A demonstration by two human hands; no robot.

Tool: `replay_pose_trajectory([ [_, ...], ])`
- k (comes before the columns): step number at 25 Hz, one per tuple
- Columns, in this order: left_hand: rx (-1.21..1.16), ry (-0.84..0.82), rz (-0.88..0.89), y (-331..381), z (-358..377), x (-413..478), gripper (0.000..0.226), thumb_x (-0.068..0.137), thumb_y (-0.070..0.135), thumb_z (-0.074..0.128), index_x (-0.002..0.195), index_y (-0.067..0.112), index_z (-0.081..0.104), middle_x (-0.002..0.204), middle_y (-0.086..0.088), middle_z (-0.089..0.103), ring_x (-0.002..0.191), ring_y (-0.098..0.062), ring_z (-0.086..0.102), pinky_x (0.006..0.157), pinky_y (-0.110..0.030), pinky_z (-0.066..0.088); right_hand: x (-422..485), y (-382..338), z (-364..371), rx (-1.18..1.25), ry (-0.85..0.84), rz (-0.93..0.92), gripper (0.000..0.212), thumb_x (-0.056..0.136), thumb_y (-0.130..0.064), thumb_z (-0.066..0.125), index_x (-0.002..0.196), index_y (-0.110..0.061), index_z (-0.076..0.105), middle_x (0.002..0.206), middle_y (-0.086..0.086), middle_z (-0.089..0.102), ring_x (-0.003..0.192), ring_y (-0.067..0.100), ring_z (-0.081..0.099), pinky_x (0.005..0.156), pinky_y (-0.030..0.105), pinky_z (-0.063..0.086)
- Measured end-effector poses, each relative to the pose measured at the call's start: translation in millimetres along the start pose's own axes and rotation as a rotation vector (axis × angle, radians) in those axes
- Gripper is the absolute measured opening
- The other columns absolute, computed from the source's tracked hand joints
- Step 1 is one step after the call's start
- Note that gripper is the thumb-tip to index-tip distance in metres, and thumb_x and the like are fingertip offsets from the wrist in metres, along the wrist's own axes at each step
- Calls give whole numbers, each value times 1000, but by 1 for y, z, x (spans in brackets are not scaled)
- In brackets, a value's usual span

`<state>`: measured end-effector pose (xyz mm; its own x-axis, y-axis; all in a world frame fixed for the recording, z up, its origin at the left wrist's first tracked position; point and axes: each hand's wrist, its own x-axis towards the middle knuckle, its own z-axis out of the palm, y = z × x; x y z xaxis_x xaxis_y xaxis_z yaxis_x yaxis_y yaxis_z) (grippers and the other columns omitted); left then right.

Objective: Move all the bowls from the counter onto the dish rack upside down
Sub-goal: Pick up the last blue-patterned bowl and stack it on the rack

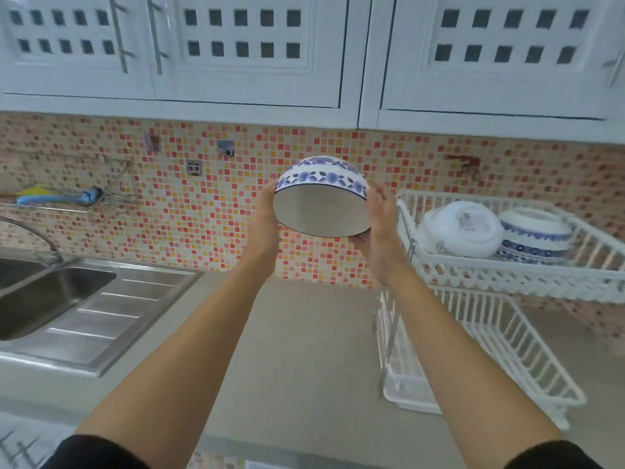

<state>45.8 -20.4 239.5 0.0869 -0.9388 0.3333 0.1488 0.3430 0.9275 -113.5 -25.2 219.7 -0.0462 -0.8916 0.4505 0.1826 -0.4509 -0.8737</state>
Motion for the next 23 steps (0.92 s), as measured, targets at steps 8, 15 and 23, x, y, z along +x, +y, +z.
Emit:
replay_pose_trajectory([
  [8,51,-443,190,24,113,-1,45,85,60,28,104,36,61,118,6,61,114,-9,51,112,-35,28,-18,-91,-132,-169,-74,-202,99,63,-63,73,142,-26,25,145,4,41,128,13,49,108,27,40],
  [15,250,-619,326,15,253,-7,82,64,75,53,133,32,43,127,5,53,114,-6,58,97,-26,47,-23,-158,-286,-471,-86,-192,120,55,-55,83,150,-22,17,150,-4,34,138,17,40,110,36,40],
  [23,524,-714,321,-27,356,13,89,67,47,80,144,34,36,135,15,52,119,-7,51,100,-30,42,-6,-163,-420,-984,-145,-61,124,49,-40,90,146,-45,13,140,-35,26,129,-11,37,116,33,28],
])
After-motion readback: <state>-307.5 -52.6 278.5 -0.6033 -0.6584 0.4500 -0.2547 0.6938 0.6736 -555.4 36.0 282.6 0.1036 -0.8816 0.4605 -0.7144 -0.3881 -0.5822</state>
